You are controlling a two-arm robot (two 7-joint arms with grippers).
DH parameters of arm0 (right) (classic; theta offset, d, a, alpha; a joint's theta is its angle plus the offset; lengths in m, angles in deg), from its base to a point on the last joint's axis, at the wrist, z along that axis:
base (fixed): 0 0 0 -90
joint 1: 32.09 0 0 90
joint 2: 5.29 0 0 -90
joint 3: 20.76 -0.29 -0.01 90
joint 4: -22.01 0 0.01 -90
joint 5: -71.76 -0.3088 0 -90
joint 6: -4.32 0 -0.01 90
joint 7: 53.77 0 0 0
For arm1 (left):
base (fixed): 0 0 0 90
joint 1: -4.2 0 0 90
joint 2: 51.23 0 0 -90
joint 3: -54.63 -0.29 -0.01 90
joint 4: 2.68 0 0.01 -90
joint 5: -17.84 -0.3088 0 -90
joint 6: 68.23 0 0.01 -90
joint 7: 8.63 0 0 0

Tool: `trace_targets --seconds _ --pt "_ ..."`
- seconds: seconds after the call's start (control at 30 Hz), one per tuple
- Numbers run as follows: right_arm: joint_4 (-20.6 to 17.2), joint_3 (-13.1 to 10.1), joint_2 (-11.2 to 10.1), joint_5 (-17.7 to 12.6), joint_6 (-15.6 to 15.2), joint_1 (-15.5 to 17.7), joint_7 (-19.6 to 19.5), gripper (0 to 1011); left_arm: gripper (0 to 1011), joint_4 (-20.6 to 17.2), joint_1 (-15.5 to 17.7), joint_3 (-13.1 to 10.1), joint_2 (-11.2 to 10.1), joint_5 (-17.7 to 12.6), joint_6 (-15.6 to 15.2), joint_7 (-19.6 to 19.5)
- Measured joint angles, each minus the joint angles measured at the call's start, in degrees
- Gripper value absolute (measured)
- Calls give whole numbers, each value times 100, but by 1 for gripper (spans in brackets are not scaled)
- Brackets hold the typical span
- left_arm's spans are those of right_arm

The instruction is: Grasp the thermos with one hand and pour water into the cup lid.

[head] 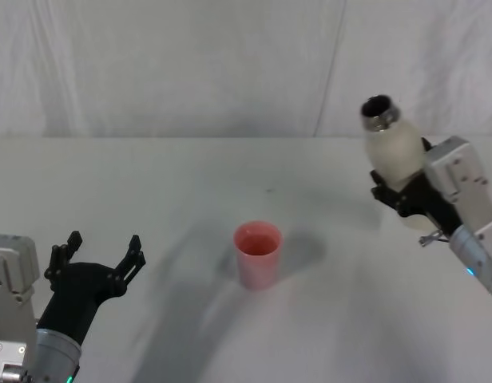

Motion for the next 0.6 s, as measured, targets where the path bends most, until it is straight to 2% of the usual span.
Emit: trace_targets --seconds 0.03,0.1,0.17,0.2,0.23,0.3,0.4,0.6 --pt "0 0 0 0 0 0 0 950 1001 0 0 0 0 0 0 0" --pt "0 149 -51 247 -16 -79 25 950 1001 0 0 0 0 0 0 0" --pt "19 402 -137 673 -6 -194 23 950 1001 0 0 0 0 0 0 0" --pt "19 402 -137 673 -6 -194 23 950 1001 0 0 0 0 0 0 0" --pt "30 475 -160 802 -6 -229 12 950 1001 0 0 0 0 0 0 0" --pt "77 710 -222 1248 -16 -343 -40 950 1001 0 0 0 0 0 0 0" --pt "110 880 -260 1623 -40 -422 -96 950 1001 0 0 0 0 0 0 0" --pt "177 1081 -281 2080 -45 -499 -192 950 1001 0 0 0 0 0 0 0"
